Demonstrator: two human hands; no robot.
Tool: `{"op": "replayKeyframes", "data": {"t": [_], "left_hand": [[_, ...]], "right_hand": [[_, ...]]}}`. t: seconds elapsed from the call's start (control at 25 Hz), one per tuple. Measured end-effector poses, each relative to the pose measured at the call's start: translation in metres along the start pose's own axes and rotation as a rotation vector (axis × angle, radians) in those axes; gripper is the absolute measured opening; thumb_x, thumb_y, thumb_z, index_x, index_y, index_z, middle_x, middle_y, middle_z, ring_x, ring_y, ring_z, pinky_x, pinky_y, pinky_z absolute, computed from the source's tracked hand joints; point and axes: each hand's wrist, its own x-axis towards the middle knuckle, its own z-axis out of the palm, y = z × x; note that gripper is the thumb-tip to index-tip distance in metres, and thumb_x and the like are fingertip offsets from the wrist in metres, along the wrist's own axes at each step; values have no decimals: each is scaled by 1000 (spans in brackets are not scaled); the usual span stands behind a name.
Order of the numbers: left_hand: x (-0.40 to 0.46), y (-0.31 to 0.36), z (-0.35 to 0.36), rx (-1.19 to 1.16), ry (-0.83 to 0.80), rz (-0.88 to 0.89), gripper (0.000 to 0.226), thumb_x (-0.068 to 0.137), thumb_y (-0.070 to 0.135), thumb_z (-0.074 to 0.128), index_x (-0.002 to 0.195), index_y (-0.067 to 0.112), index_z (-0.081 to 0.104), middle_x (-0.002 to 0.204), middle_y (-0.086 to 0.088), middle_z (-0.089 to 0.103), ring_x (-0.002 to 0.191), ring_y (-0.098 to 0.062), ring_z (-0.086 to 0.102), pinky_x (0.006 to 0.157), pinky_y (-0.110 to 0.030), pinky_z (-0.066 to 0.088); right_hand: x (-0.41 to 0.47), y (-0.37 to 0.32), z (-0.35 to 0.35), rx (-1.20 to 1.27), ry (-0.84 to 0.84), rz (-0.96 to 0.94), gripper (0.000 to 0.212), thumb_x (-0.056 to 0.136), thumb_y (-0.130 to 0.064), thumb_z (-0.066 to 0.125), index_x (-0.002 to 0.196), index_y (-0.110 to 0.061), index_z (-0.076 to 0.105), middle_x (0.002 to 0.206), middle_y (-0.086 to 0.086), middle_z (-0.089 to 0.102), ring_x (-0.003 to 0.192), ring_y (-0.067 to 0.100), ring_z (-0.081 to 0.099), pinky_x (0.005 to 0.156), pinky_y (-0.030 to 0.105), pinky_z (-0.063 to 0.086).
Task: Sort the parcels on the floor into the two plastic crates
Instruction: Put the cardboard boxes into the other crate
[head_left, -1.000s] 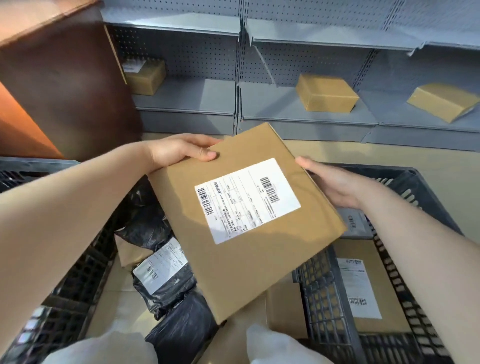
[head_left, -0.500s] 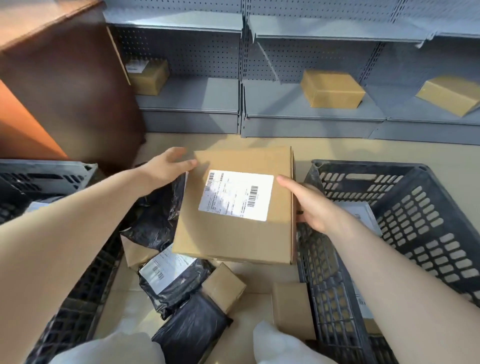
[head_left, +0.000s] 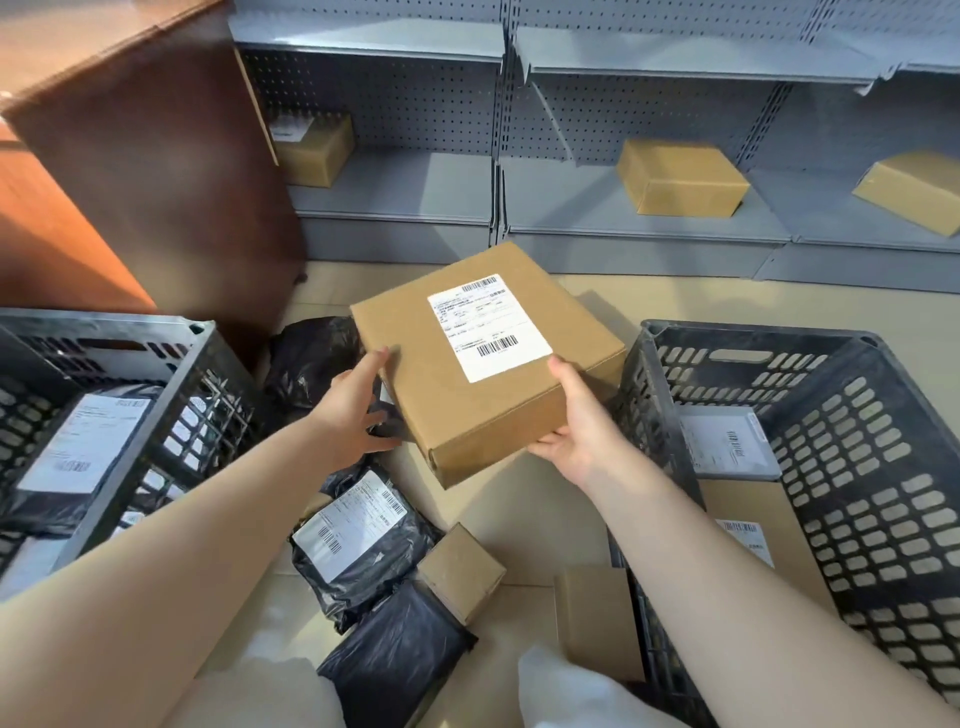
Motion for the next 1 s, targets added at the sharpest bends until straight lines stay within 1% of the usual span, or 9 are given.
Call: {"op": "replayKeyframes", "data": {"t": [0.12, 0.2, 0.28, 0.36, 0.48, 0.64, 0.76, 0.92, 1.0], "left_hand": [[-5, 0, 10, -10, -61, 55, 81, 74, 58, 73, 141, 31, 37, 121, -2, 58, 89, -21, 62, 66, -42, 56], [-1, -3, 11, -2, -50, 103, 79, 78, 52, 74, 143, 31, 35, 117, 0, 60, 76, -17, 59, 68, -41, 55], [-1, 1, 10, -5, -56, 138, 82, 77, 52, 75, 145, 32, 34, 124, 0, 60, 90, -19, 62, 71, -41, 55], [-5, 9, 10, 6, -50, 168, 80, 75, 55, 75, 143, 35, 37, 126, 1, 61, 96, -20, 63, 66, -37, 54], [-12, 19, 15, 38, -74, 206, 83, 70, 60, 73, 142, 38, 39, 126, 5, 63, 97, -18, 64, 58, -31, 53], [-23, 26, 37, 69, -102, 235, 94, 63, 65, 77, 144, 38, 37, 128, 6, 62, 109, -20, 64, 84, -47, 55], [-36, 29, 68, 77, -161, 235, 89, 73, 58, 76, 146, 35, 31, 126, 3, 62, 108, -20, 65, 90, -52, 53], [-58, 26, 119, 76, -239, 226, 82, 84, 48, 71, 148, 35, 21, 123, 4, 63, 107, -19, 64, 82, -44, 55], [-69, 21, 145, 75, -278, 219, 85, 84, 47, 72, 148, 35, 19, 127, 3, 62, 109, -20, 64, 82, -45, 55]], "right_hand": [[-4, 6, 8, 82, -17, 8, 46, 88, -43, 70, 119, -23, 43, 94, 7, 51, 83, 23, 55, 91, 41, 48], [-4, 8, 8, 87, -4, 15, 49, 89, -43, 69, 126, -28, 41, 98, 7, 52, 89, 25, 55, 95, 41, 46], [-3, 9, 6, 39, -2, 0, 71, 86, -51, 70, 144, -28, 37, 128, 14, 52, 116, 34, 55, 107, 44, 43], [-2, 7, 1, -3, 25, -35, 87, 80, -62, 69, 151, -27, 33, 150, 16, 39, 129, 39, 49, 108, 50, 42], [1, -4, -10, 54, 24, -92, 86, 76, -67, 69, 149, -34, 37, 157, 12, 33, 131, 40, 48, 101, 54, 48], [-2, -26, -35, 128, 4, -144, 74, 78, -56, 75, 142, -35, 45, 155, 15, 34, 132, 39, 47, 93, 54, 54], [-14, -43, -63, 141, 35, -207, 88, 71, -54, 81, 145, -32, 39, 150, 17, 42, 127, 41, 52, 81, 52, 59], [-39, -73, -116, 113, 75, -281, 29, 88, -40, 71, 110, -32, 55, 125, 12, 62, 112, 33, 63, 97, 53, 52], [-50, -87, -145, 54, 134, -309, 25, 89, -43, 68, 108, -33, 55, 122, 7, 59, 117, 29, 59, 101, 54, 49]]}}
